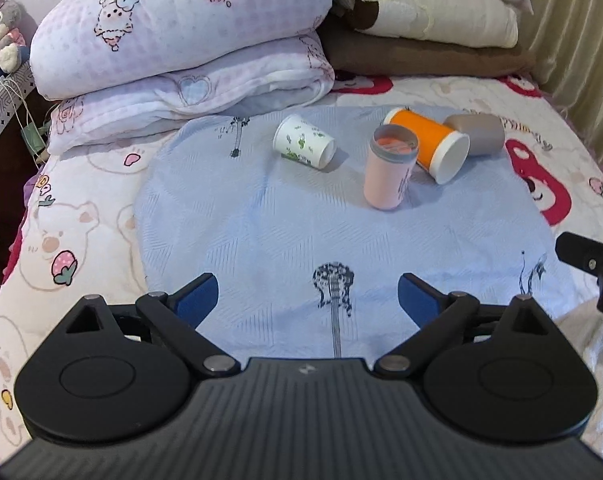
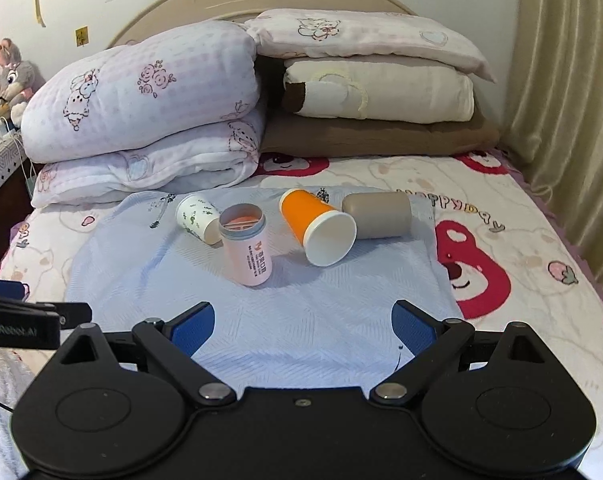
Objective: Flip cup upright
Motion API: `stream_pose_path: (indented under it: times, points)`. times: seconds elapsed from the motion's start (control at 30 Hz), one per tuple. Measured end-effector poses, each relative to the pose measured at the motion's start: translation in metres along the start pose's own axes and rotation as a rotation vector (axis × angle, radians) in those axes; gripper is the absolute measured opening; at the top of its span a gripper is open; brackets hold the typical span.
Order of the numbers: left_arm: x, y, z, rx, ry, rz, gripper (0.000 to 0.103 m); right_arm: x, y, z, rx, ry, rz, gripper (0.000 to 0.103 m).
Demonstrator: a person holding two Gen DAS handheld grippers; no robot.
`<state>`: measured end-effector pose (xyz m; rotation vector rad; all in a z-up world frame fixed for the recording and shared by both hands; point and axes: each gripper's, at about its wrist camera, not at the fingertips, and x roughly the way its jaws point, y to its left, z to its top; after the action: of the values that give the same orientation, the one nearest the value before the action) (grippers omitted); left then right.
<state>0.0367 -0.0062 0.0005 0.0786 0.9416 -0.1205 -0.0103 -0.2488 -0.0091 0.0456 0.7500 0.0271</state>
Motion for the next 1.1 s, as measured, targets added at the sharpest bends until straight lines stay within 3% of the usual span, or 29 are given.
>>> stream_pose_path:
  times: [0.3,1.1]
  points:
    - [-0.0044,0.0009,-0.0072,-0.011,0.022,0.034,0.098,-0.0034,0.0019,-0.009,0.029,0.035,-0.038,0.097]
    - [0.0005,0.0037,-0.0101,-0.025,0.049,0.061,0.098,-0.0105,0.0079,-0.0086,0.016,0.014,-0.062,0.097]
